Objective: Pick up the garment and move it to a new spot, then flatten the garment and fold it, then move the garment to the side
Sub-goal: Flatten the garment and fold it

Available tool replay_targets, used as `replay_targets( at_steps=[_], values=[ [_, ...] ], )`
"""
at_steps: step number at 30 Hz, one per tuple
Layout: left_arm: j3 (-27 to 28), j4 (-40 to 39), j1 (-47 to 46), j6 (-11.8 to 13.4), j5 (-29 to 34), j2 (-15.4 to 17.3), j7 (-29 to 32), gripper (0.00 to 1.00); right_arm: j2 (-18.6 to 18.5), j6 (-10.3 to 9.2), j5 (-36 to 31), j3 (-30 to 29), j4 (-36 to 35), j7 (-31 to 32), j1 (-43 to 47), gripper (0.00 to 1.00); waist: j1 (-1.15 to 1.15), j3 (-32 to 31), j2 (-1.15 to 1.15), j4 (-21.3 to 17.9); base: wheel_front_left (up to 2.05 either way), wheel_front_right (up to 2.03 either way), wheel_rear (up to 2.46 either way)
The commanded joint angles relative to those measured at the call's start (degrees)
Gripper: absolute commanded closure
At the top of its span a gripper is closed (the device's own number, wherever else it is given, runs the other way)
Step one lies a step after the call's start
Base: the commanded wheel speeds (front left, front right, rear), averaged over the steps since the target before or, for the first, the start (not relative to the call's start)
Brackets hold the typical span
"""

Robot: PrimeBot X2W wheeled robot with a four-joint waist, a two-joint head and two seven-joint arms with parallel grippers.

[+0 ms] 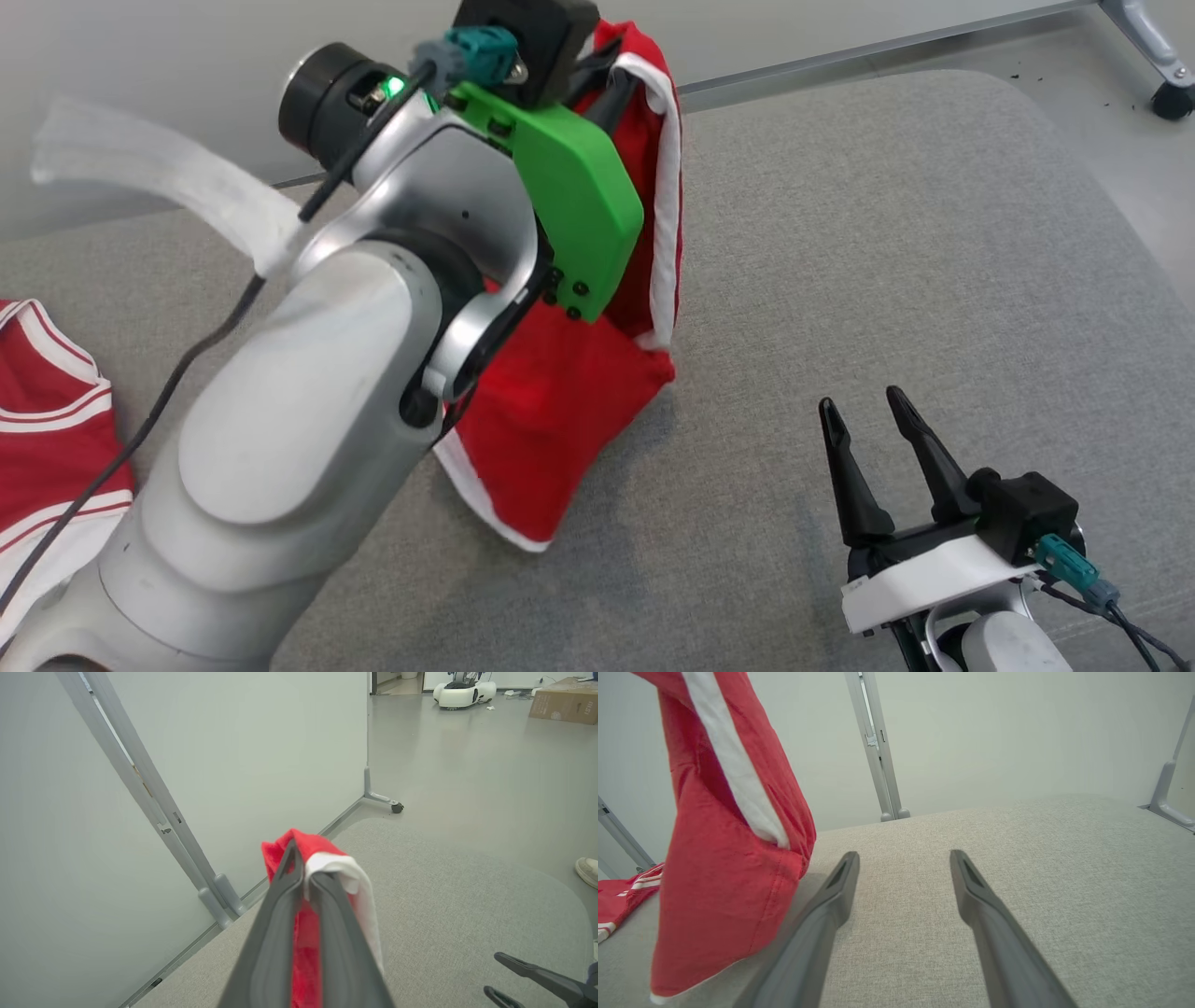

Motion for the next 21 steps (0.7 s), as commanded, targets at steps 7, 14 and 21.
replay_targets(
  at_steps=[7, 14, 21],
  values=[
    [2.53, 7.65, -7.40, -1.24, -1.22, -1.82, -1.36, 1.00, -0.09, 0.02, 0.17, -0.24, 0.29, -0.21, -0.79, 0.00, 0.00, 0.31, 0.69, -0.17, 0.00, 0.00, 0.00],
    [5.55, 9.45, -3.59, -0.25, -3.44, 1.59, -1.41, 1.00, -0.09, 0.02, 0.52, -0.29, -0.31, -0.21, -1.21, 0.00, 0.00, 0.84, 0.69, -0.69, 0.00, 0.00, 0.00],
    [10.53, 3.29, 13.21, 4.44, -6.55, 7.83, -4.69, 1.00, -0.09, 0.02, 1.54, -0.58, -0.31, -0.21, 0.05, 0.00, 0.00, 1.84, 0.69, -0.27, 0.00, 0.00, 0.00]
  ],
)
